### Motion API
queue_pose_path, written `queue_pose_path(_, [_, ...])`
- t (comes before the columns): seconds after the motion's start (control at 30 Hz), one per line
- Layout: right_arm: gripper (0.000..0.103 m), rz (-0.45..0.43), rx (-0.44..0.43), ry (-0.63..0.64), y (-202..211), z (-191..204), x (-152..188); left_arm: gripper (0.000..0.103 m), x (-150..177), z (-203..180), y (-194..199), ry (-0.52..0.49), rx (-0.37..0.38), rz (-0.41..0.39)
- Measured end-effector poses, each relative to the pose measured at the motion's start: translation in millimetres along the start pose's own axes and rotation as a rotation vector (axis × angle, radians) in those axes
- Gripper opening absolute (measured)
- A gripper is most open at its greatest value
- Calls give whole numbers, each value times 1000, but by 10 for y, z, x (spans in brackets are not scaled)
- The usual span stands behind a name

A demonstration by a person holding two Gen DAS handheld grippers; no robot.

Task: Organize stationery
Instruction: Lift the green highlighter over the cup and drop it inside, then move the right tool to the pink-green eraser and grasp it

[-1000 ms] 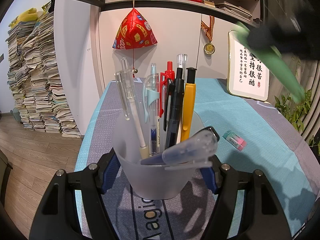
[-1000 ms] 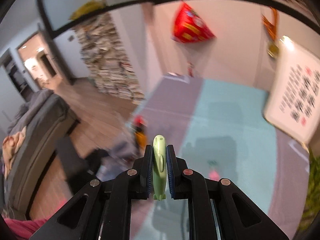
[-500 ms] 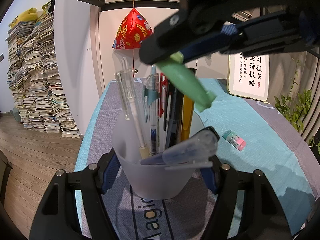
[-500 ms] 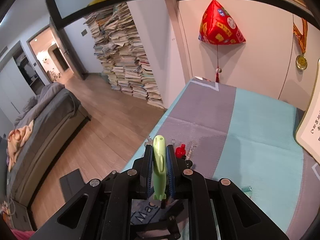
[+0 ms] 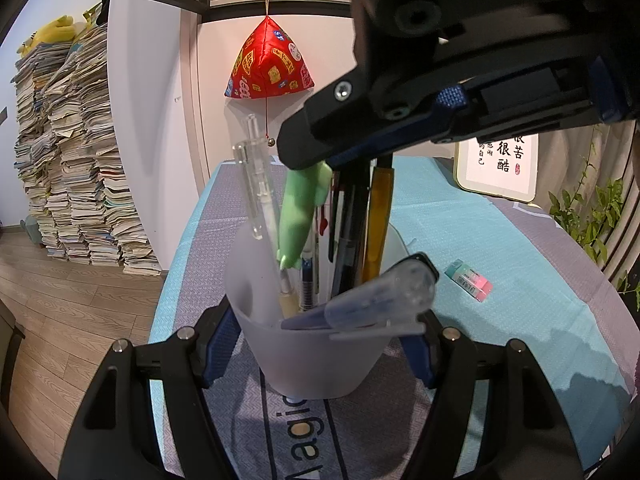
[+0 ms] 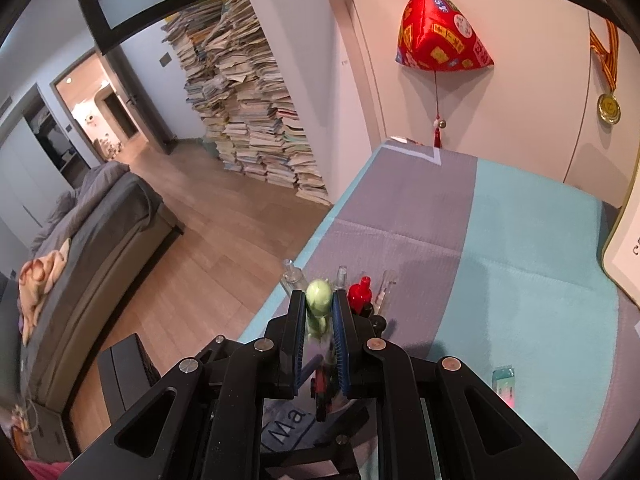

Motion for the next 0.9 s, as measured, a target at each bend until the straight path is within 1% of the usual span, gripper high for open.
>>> queue_pose_path(0.33, [14, 3, 6, 4, 33, 6, 20, 70, 3, 3, -1, 0, 0, 0])
queue_pose_path(0.53, [14, -26, 4, 4, 190, -10, 18, 70, 6, 1, -6, -1, 0, 0])
queue_pose_path(0.77, [14, -74, 59, -28, 498, -239, 22, 70, 6, 2, -6, -1, 0, 0])
queue_pose_path(0.9, [14, -67, 108, -49, 596, -455, 77, 70, 6, 3, -5, -1, 0, 0])
Point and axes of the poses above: each gripper's, at about its wrist camera, not at the fingertips, and y roughly against the way its jaws point, z to its left, x to its underside, the point moved 6 cm from there along -y, roughly the way its jaws point, and after that the axes turned 10 degrees about -x, right-handed, at the moved point
